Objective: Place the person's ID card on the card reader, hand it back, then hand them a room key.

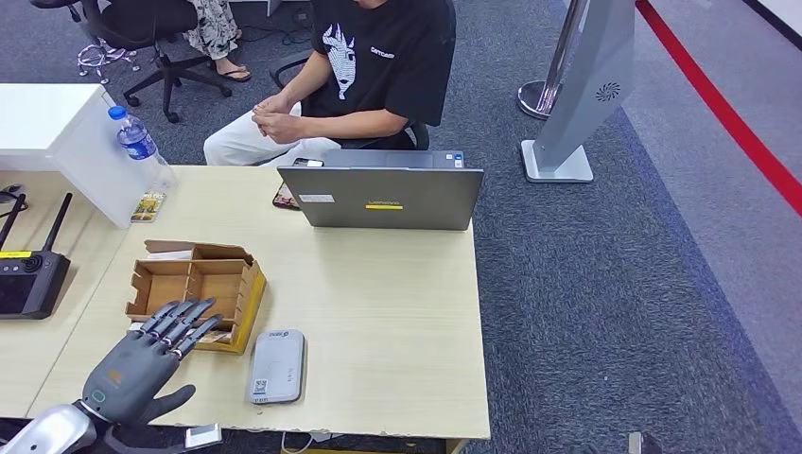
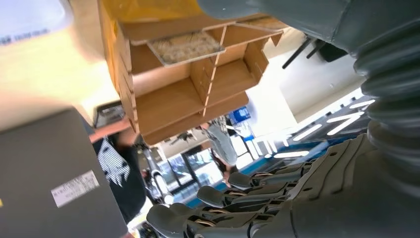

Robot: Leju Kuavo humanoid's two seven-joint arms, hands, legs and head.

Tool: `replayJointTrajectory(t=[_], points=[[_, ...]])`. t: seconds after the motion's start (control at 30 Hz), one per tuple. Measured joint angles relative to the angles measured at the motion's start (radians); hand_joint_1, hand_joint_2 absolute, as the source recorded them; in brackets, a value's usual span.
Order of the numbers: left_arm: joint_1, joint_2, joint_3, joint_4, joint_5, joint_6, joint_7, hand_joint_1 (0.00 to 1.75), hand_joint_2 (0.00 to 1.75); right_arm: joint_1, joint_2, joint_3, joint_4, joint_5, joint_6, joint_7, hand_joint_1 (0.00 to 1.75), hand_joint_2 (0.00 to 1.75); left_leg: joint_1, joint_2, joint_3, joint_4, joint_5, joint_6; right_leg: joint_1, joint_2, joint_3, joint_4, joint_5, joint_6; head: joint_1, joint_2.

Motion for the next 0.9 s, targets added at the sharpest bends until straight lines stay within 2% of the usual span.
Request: replayJointTrajectory(t=[0.17,0.33,0.53,0.7,0.9], points=[[-0.012,-0.073,0.033,0.041,-0.054,0.032,0.012,0.0,1.75,0.002,0.011,0.0,-0.018,0.006,0.012,0.005,0.0,1.75,0.0,0.0,0.0,0.0,0.0,0.0,0.0,0.0,0.0,0.0,0.0,0.0,0.0,0.0],[-0.016,-0.123,0.066,0.088,-0.058,0.032,0.004,0.0,1.75,0.003,0.025,0.0,-0.041,0.013,0.019,0.018,0.0,1.75,0.0,0.0,0.0,0.0,0.0,0.0,0.0,0.0,0.0,0.0,0.0,0.0,0.0,0.0],[-0.017,-0.146,0.081,0.116,-0.058,0.033,-0.007,0.0,1.75,0.004,0.033,0.0,-0.058,0.019,0.026,0.023,0.0,1.75,0.0,0.0,0.0,0.0,0.0,0.0,0.0,0.0,0.0,0.0,0.0,0.0,0.0,0.0],[-0.019,-0.207,0.136,0.158,-0.082,0.072,-0.025,0.0,1.75,0.034,0.084,0.001,-0.162,0.02,0.085,0.07,0.0,1.75,0.0,0.0,0.0,0.0,0.0,0.0,0.0,0.0,0.0,0.0,0.0,0.0,0.0,0.0],[-0.023,-0.245,0.181,0.183,-0.089,0.094,-0.04,0.0,1.75,0.061,0.132,0.001,-0.264,0.02,0.108,0.108,0.0,1.75,0.0,0.0,0.0,0.0,0.0,0.0,0.0,0.0,0.0,0.0,0.0,0.0,0.0,0.0]])
